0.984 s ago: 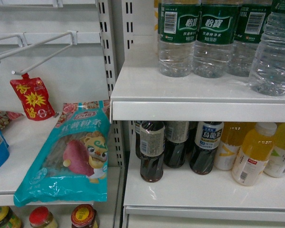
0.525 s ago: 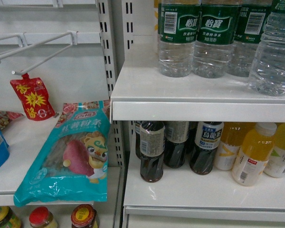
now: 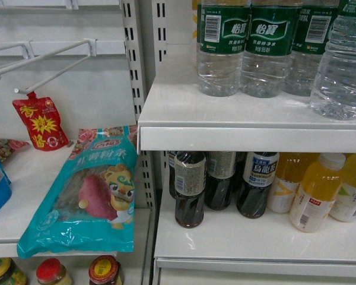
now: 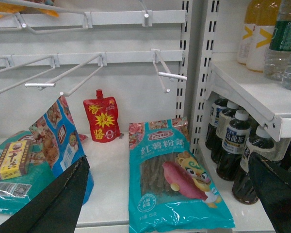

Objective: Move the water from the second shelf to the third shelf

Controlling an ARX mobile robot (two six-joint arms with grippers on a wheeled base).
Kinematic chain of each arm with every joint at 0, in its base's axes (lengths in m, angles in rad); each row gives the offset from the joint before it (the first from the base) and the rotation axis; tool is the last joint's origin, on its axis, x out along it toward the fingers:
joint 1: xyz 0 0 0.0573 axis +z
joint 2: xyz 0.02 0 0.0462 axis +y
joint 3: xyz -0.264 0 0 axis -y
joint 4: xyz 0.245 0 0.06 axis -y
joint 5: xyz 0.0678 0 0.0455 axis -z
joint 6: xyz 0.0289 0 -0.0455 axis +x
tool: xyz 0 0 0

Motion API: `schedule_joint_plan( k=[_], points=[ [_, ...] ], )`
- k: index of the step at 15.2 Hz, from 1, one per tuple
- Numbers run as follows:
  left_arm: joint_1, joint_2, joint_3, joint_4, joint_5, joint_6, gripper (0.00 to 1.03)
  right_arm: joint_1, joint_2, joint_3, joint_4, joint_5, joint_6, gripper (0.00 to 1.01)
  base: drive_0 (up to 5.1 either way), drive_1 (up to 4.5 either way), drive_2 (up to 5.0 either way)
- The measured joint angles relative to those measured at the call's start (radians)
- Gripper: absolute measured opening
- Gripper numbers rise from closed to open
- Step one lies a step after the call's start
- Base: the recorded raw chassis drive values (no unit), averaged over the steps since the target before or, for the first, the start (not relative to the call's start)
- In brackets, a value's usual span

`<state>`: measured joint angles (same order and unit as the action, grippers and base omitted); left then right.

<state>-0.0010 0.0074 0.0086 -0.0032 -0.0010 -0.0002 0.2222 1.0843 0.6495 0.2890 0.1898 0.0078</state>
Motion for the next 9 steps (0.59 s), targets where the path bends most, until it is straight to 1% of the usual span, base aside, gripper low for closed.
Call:
schedule_joint_plan(
  k=[1,2,3,4,5,6,7,8,9],
  points=[
    [0.0,0.0,0.0,0.0,0.0,0.0,0.98,0.0,-0.062,-0.039,-0.018,0.002,0.0,0.98,0.0,0.0,0.0],
    [0.0,0.0,0.0,0.0,0.0,0.0,0.98,-0.004,-0.132,-0.078,-0.065,-0.007,0.004,0.98,0.0,0.0,0.0],
    [0.0,0.0,0.0,0.0,0.0,0.0,0.98,-0.017,-0.202,-0.113,-0.113,-0.025,0.014,0.98,0.0,0.0,0.0],
    [0.0,0.0,0.0,0.0,0.0,0.0,0.98,-0.027,-0.286,-0.148,-0.15,-0.027,0.018,0.98,0.0,0.0,0.0],
    [0.0,0.0,0.0,0.0,0.0,0.0,0.98,-0.041,-0.45,-0.215,-0.15,-0.025,0.014,0.94,0.0,0.0,0.0],
    [0.0,0.0,0.0,0.0,0.0,0.0,0.98,-0.099,-0.658,-0.357,-0.162,-0.064,0.001,0.64,0.0,0.0,0.0],
    [0.0,0.0,0.0,0.0,0.0,0.0,0.98,-0.179,-0.703,-0.404,-0.159,-0.147,-0.002,0.5,0.0,0.0,0.0],
    [0.0,0.0,0.0,0.0,0.0,0.0,0.98,-0.225,-0.722,-0.427,-0.15,-0.175,-0.002,0.39,0.0,0.0,0.0],
    [0.0,0.0,0.0,0.0,-0.001,0.0,0.98,-0.23,-0.728,-0.435,-0.147,-0.175,-0.002,0.35,0.0,0.0,0.0]
  ],
)
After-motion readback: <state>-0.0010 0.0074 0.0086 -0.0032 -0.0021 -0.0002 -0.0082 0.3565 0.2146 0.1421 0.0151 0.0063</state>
